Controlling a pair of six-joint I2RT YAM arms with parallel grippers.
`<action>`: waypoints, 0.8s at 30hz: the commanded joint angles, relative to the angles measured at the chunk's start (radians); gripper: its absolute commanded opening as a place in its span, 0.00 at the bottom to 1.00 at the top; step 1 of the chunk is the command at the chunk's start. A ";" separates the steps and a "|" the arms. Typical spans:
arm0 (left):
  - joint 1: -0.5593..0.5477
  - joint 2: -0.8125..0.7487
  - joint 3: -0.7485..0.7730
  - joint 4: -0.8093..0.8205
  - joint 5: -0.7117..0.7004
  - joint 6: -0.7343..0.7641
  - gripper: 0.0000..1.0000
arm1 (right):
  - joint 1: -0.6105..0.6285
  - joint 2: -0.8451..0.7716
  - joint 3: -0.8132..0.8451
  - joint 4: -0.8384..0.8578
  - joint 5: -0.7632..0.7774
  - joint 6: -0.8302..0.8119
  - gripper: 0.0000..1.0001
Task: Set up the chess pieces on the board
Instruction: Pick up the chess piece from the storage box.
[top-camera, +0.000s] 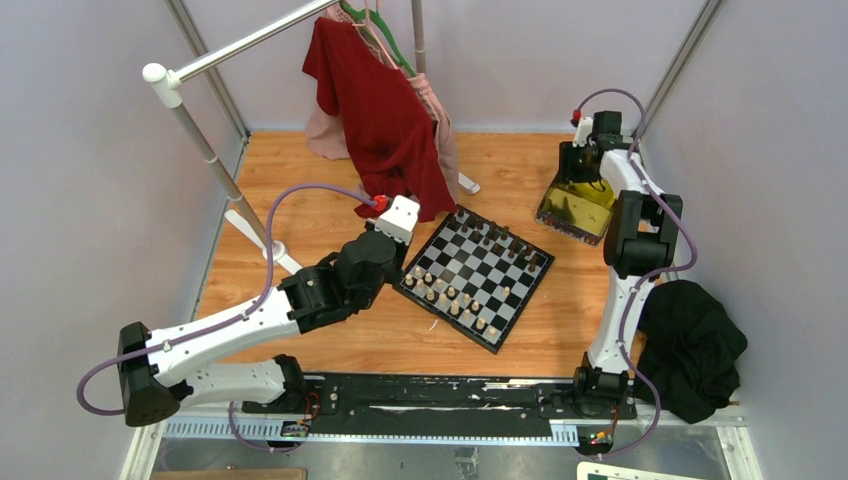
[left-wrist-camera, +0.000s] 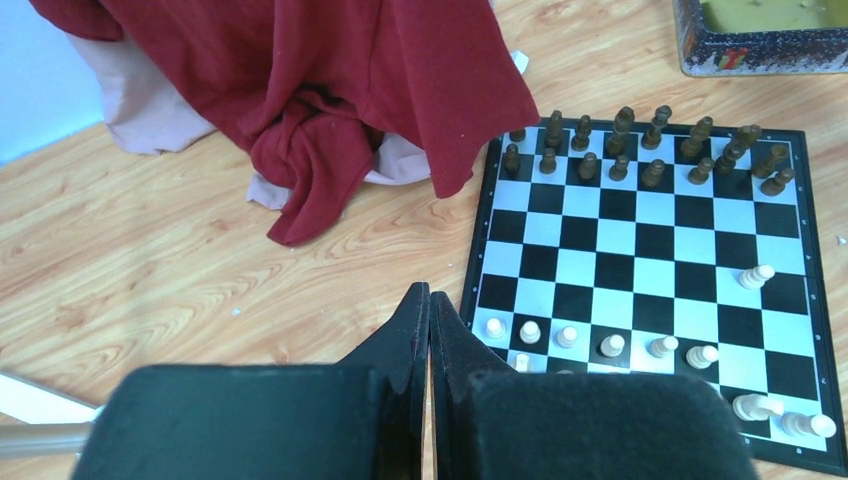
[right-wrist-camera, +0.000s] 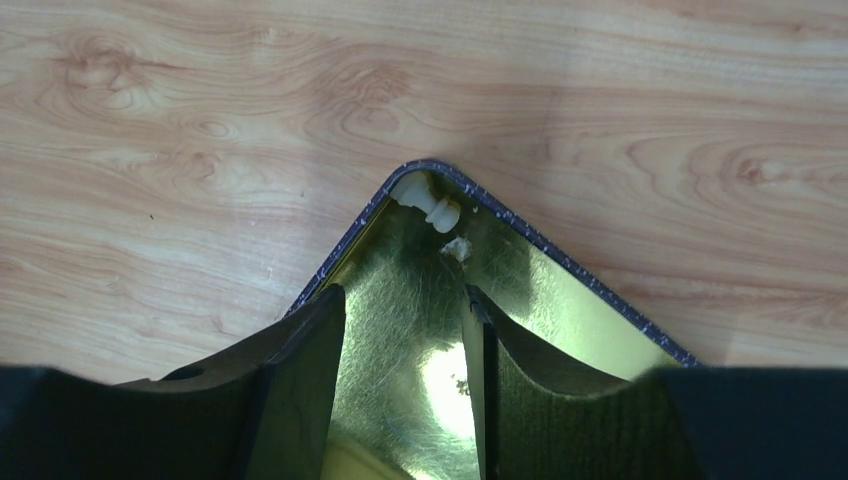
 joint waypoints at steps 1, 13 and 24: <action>0.019 -0.010 -0.017 0.041 0.013 -0.032 0.02 | 0.003 0.035 0.057 0.038 -0.028 -0.056 0.50; 0.032 0.046 -0.052 0.108 0.044 -0.049 0.02 | 0.019 0.065 0.010 0.181 0.032 -0.145 0.48; 0.043 0.096 -0.095 0.211 0.067 -0.044 0.01 | 0.018 0.152 0.115 0.157 -0.101 -0.205 0.46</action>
